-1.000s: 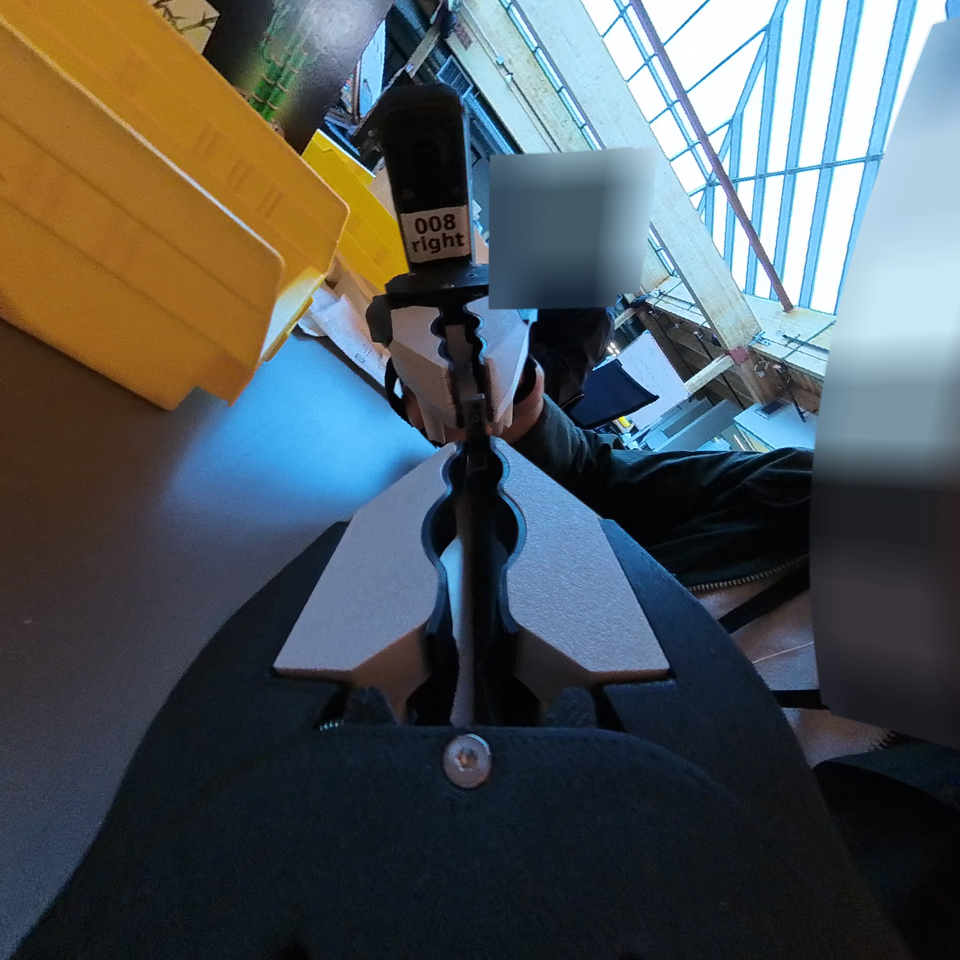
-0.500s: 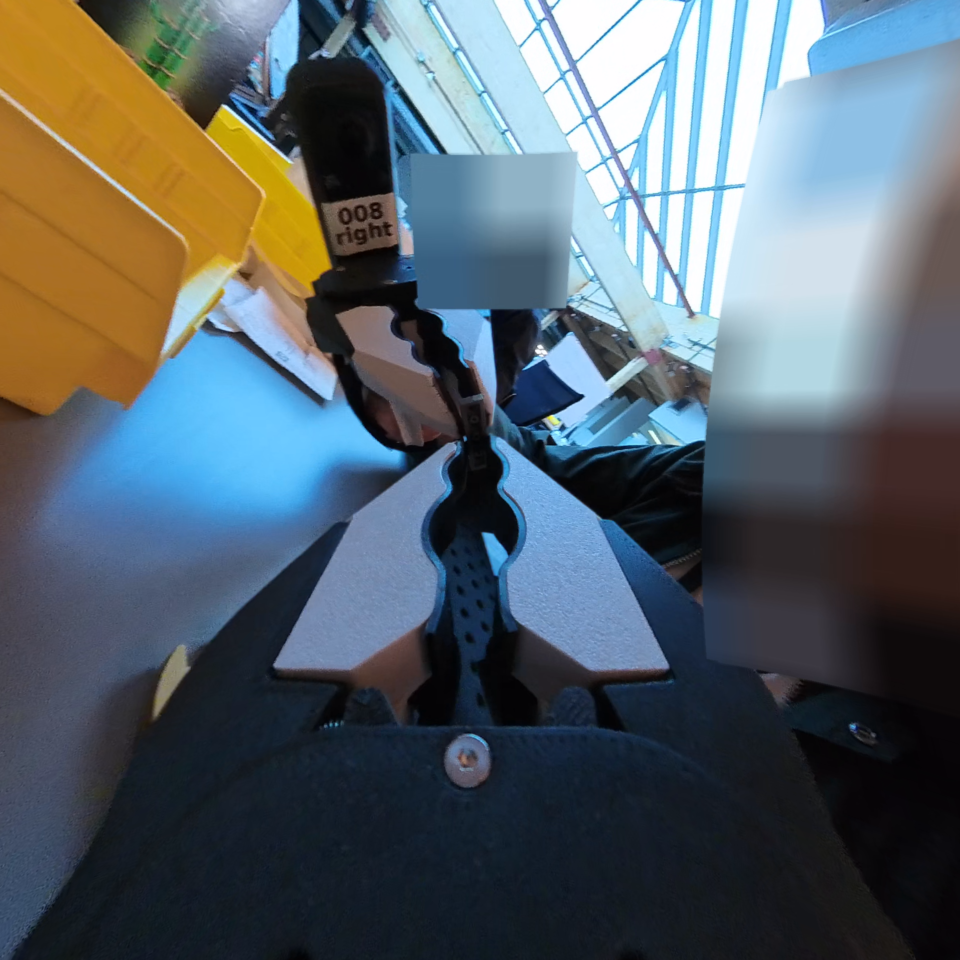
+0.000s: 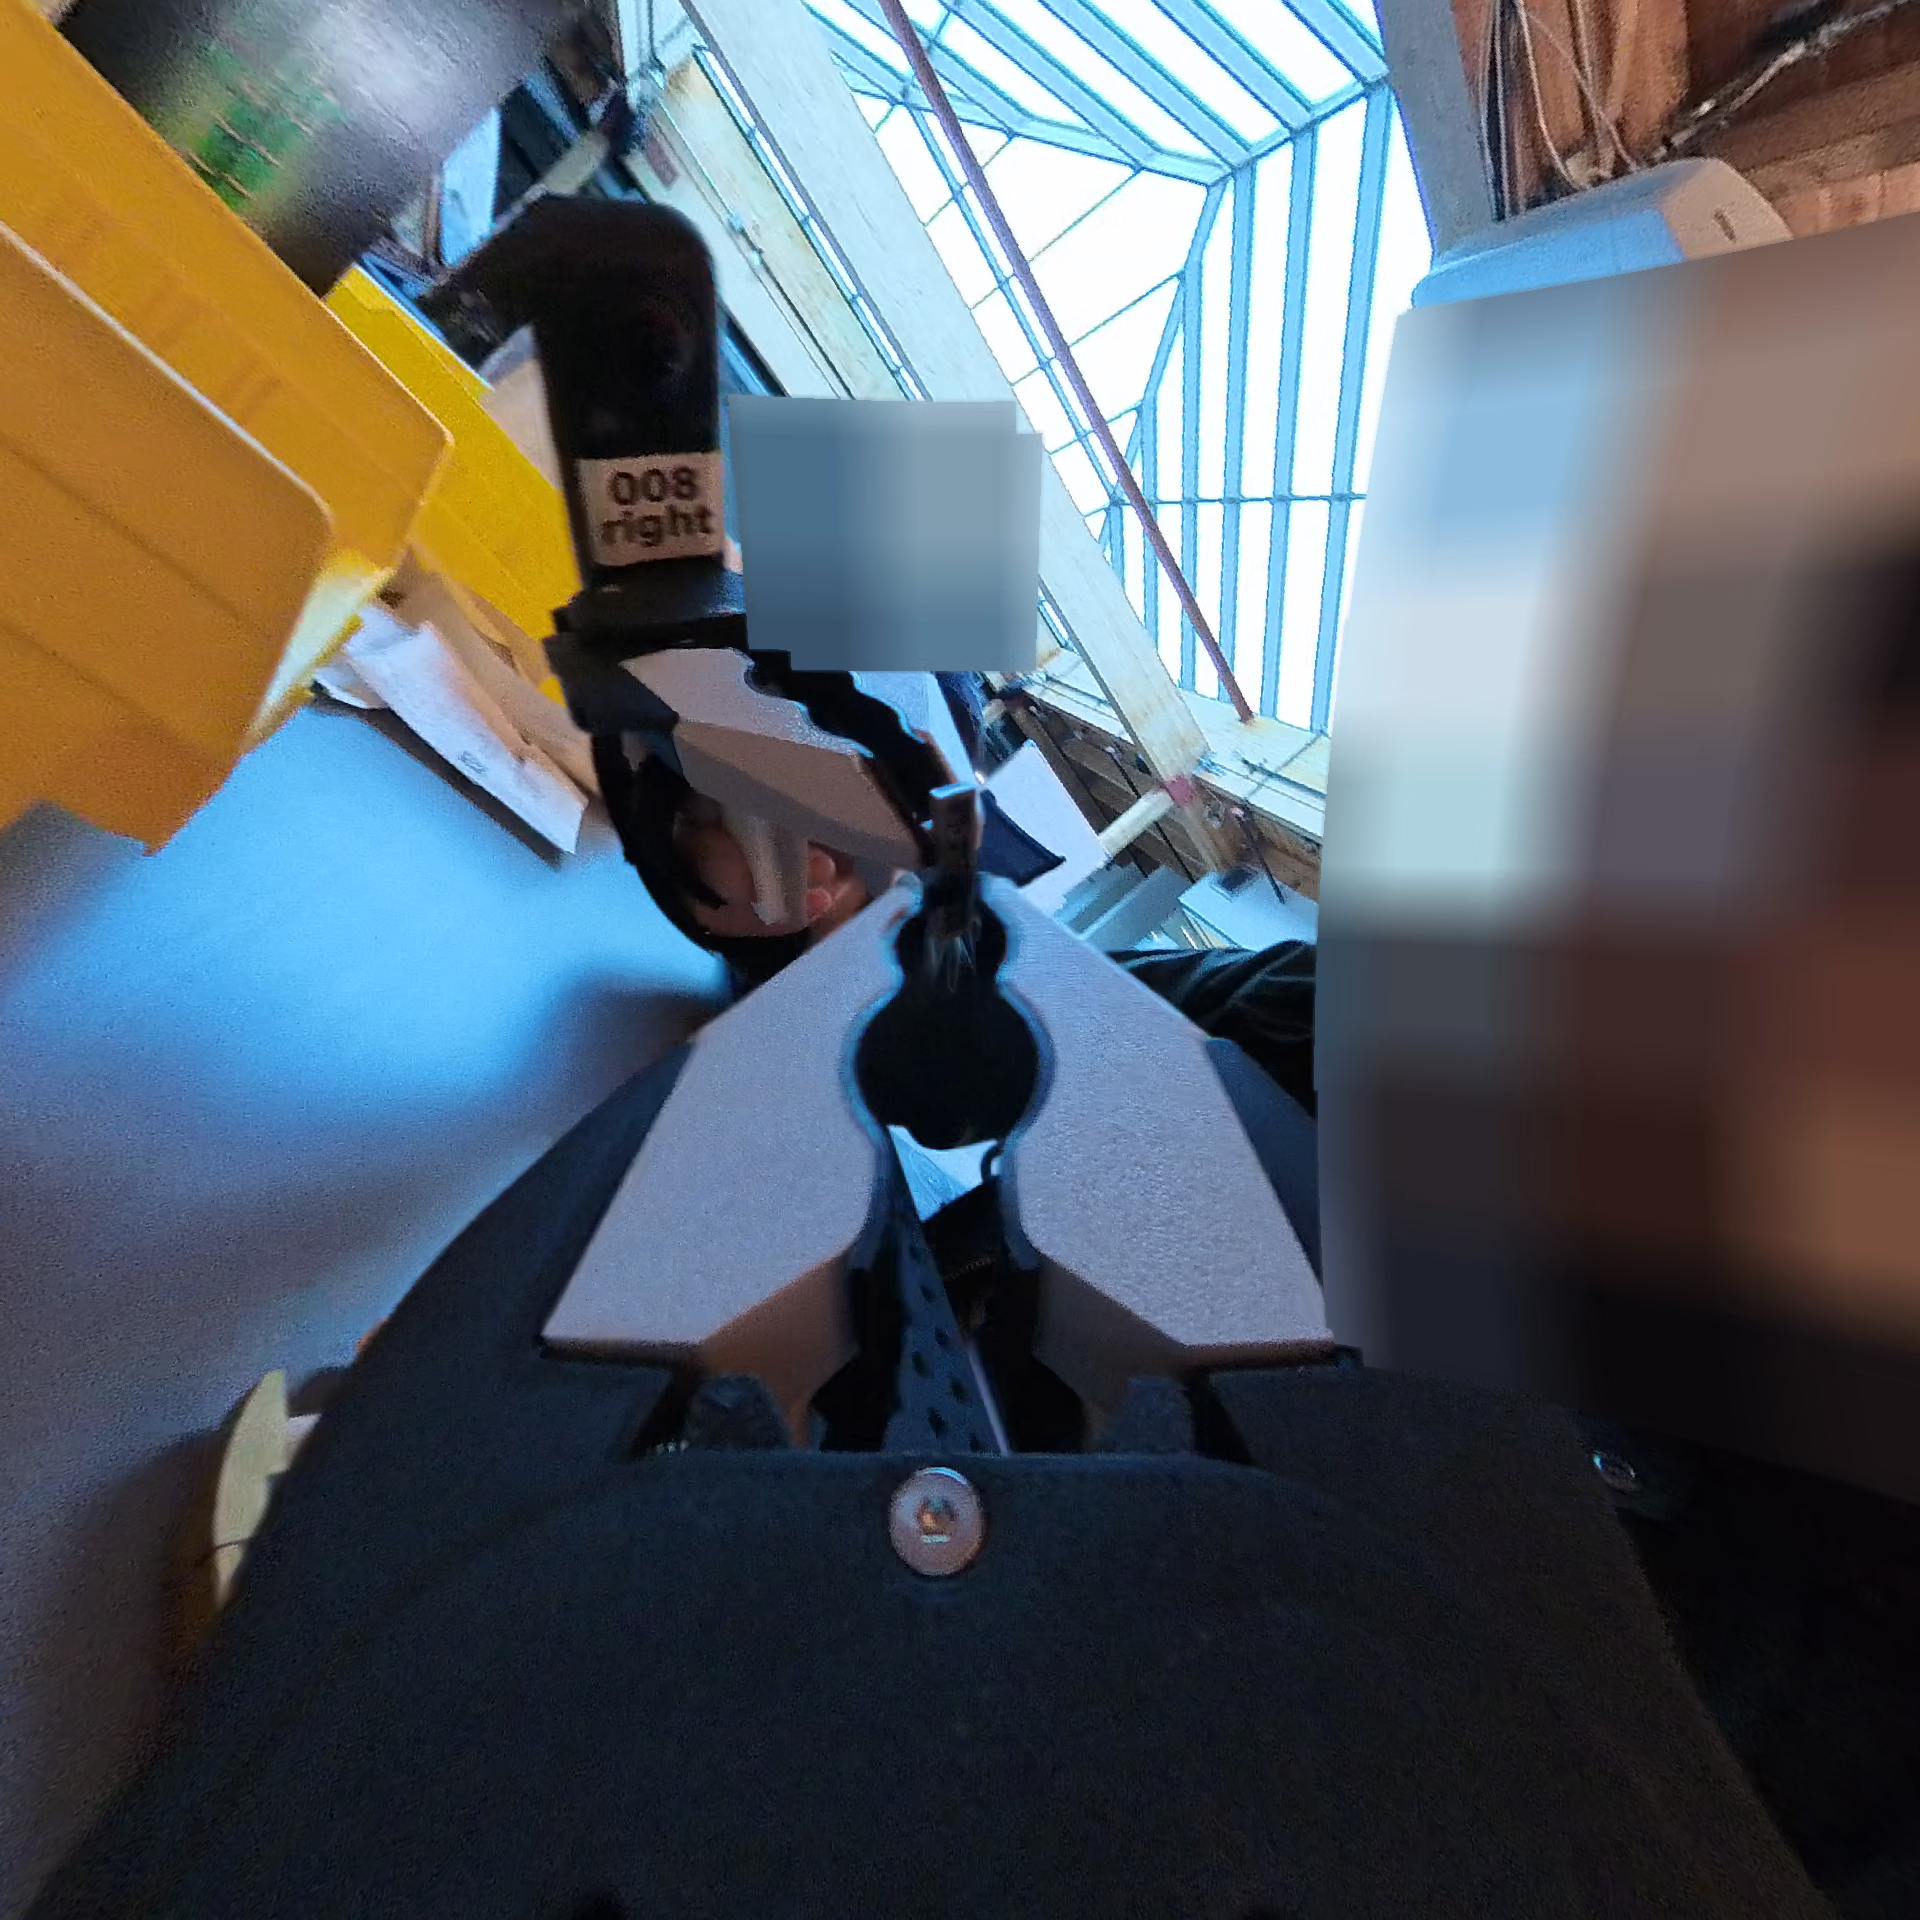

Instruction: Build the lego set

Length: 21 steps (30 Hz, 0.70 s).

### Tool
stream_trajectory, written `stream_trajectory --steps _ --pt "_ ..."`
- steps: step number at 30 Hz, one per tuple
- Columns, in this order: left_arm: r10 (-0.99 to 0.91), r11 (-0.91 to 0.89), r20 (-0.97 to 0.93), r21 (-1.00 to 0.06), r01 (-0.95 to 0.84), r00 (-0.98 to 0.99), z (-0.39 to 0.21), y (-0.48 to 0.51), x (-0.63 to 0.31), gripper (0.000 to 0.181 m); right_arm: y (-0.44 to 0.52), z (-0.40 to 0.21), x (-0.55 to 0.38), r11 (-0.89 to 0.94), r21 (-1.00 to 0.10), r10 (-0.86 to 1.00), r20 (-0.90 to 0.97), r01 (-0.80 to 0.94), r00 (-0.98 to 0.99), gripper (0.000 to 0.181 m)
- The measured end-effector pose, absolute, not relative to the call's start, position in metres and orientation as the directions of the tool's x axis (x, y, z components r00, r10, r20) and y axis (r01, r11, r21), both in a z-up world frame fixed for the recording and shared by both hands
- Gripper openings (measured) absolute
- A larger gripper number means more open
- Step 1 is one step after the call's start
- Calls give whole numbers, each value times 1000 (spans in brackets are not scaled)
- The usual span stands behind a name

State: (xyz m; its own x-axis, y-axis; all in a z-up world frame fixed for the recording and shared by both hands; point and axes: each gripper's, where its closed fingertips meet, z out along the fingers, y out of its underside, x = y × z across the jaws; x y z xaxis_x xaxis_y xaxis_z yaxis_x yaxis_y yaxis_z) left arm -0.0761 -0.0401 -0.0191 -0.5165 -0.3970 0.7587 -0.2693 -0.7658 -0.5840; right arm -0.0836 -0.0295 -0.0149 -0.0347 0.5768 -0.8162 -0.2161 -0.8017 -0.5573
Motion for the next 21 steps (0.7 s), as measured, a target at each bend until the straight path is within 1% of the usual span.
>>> stream_trajectory --steps 1,2,4,5,6,9,14,17,21 --pt "-397 -777 770 -572 -263 -499 -20 -37 -74 24 -25 -20 -82 -779 -590 597 -801 -211 36 5" --pt "-406 -778 780 -569 -268 -477 -23 -35 -71 30 -22 -27 -79 -753 -627 618 -778 -200 112 5" --pt "-483 -741 772 -612 -276 -414 -35 -33 -67 23 -17 -33 -77 -726 -660 632 -751 -193 191 5" --pt "-535 -712 756 -644 -281 -377 -41 -32 -66 14 -16 -34 -77 -724 -661 630 -750 -197 200 5" --pt "-582 -682 735 -674 -283 -347 -46 -31 -64 11 -14 -35 -77 -725 -658 624 -753 -205 209 5" --pt "-637 -644 705 -709 -288 -312 -50 -31 -63 6 -10 -41 -75 -728 -652 608 -757 -210 241 5" --pt "-623 -631 703 -711 -311 -343 -46 -39 -68 6 -15 -38 -79 -732 -655 621 -754 -188 214 5" --pt "-529 -667 735 -669 -328 -424 -35 -48 -73 5 -24 -28 -83 -749 -637 623 -771 -182 130 5" --pt "-475 -676 734 -657 -333 -485 -26 -55 -77 5 -32 -19 -85 -795 -574 587 -810 -195 -10 4"
